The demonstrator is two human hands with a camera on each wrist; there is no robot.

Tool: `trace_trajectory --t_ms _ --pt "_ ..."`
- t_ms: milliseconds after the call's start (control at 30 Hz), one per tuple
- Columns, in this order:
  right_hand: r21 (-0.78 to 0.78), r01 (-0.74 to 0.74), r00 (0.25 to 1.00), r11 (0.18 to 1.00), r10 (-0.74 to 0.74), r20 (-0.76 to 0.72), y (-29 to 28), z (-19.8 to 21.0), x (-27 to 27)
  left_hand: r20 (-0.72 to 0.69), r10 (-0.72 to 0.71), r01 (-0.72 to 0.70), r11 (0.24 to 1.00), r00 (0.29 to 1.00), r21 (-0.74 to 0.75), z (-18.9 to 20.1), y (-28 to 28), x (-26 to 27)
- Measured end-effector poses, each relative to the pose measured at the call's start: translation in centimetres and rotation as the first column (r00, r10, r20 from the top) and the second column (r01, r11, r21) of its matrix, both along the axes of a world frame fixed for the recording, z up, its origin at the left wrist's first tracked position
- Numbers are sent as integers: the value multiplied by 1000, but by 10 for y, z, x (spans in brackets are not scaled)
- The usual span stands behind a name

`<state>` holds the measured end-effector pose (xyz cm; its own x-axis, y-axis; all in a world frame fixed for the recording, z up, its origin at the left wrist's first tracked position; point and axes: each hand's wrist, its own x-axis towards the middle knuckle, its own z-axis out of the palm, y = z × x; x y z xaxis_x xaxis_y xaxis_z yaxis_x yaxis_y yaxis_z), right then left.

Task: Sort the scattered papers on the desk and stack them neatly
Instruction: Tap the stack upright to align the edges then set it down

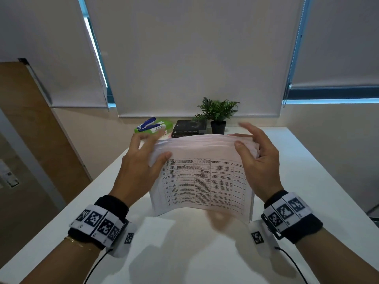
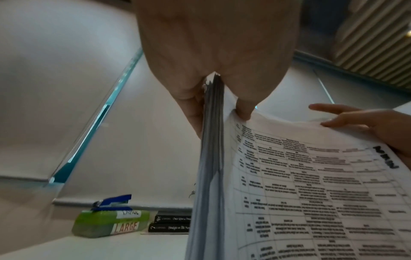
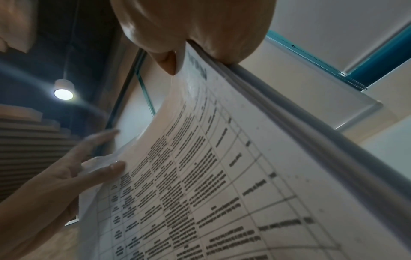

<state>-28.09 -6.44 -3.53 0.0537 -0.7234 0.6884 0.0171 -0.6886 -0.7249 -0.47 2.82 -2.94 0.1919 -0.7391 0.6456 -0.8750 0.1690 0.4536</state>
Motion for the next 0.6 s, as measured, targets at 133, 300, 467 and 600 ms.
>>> trace_trajectory --t_ms 133,300,467,600 --pt "52 12 1000 999 -13 18 -2 2 1 38 -1 -1 999 999 54 2 -1 0" --pt "-18 99 995 995 -98 27 -4 -2 2 2 4 -4 998 1000 58 2 -2 -3" --pt "-208 200 979 957 -202 12 -10 -13 3 -17 34 -33 995 999 90 5 -4 -1" --pt "-177 167 985 970 -171 -11 -7 -22 0 -63 -40 42 999 997 31 2 -4 -4"
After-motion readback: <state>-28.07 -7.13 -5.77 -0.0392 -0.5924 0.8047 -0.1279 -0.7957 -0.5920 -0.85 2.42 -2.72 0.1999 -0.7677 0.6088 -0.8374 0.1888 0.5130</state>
